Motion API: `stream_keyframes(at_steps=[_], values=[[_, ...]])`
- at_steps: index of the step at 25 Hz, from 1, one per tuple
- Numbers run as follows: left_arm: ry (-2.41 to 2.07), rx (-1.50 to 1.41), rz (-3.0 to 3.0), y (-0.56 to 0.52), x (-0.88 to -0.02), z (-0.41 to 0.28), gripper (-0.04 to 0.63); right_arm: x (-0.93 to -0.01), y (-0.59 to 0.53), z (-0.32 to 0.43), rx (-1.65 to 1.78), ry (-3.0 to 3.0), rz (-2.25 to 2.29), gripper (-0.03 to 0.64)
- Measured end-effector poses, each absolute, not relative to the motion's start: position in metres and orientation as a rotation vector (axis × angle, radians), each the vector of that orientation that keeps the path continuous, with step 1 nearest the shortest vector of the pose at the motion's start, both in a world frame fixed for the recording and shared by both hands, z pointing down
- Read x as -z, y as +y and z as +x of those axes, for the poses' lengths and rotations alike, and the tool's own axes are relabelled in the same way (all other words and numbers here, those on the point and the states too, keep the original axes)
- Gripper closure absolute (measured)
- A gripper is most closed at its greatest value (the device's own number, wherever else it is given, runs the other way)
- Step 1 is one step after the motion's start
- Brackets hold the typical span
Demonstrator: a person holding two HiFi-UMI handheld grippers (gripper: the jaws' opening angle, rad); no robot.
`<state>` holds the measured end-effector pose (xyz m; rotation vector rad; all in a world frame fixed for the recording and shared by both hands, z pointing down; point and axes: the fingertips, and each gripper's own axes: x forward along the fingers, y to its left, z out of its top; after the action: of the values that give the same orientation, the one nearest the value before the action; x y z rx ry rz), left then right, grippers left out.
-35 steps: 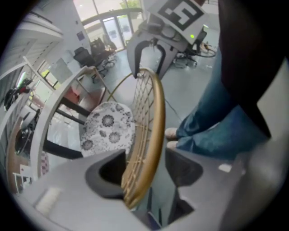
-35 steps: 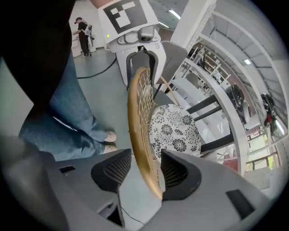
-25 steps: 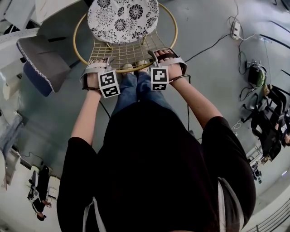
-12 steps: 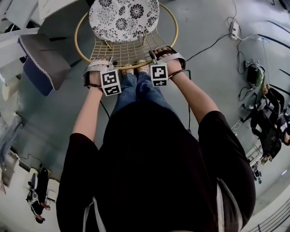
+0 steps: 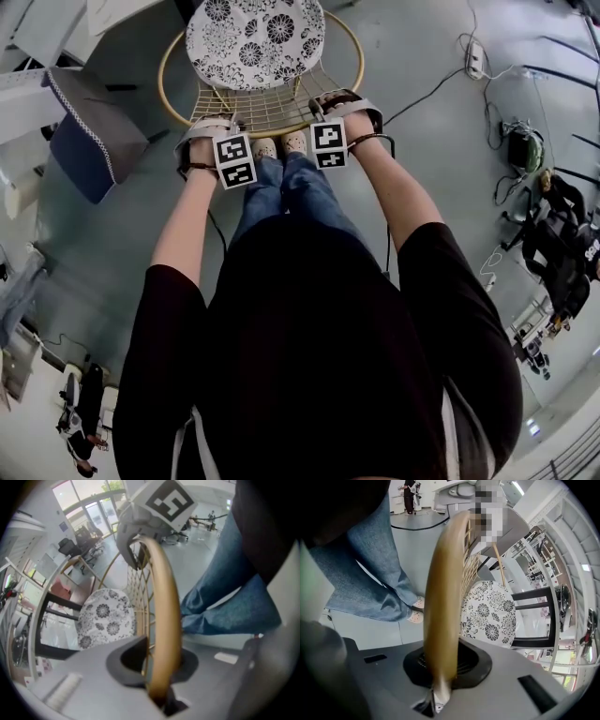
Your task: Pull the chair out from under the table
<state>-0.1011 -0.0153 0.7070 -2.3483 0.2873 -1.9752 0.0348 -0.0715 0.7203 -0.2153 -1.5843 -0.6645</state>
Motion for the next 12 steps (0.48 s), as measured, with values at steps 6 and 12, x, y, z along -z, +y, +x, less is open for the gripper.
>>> stream_keyframes(at_steps=[6, 12], values=[[0.277, 1.965, -2.338, -0.009, -0.703, -0.103, 0.551, -0.716, -0.064, 0.034, 0.659, -1.586, -0.201, 0.584], [0.284, 1.961, -2.33, 0.014, -0.703, -0.097, 0.552, -0.716, -0.04, 0.04, 0.662, -1.583, -0.194, 0.584]])
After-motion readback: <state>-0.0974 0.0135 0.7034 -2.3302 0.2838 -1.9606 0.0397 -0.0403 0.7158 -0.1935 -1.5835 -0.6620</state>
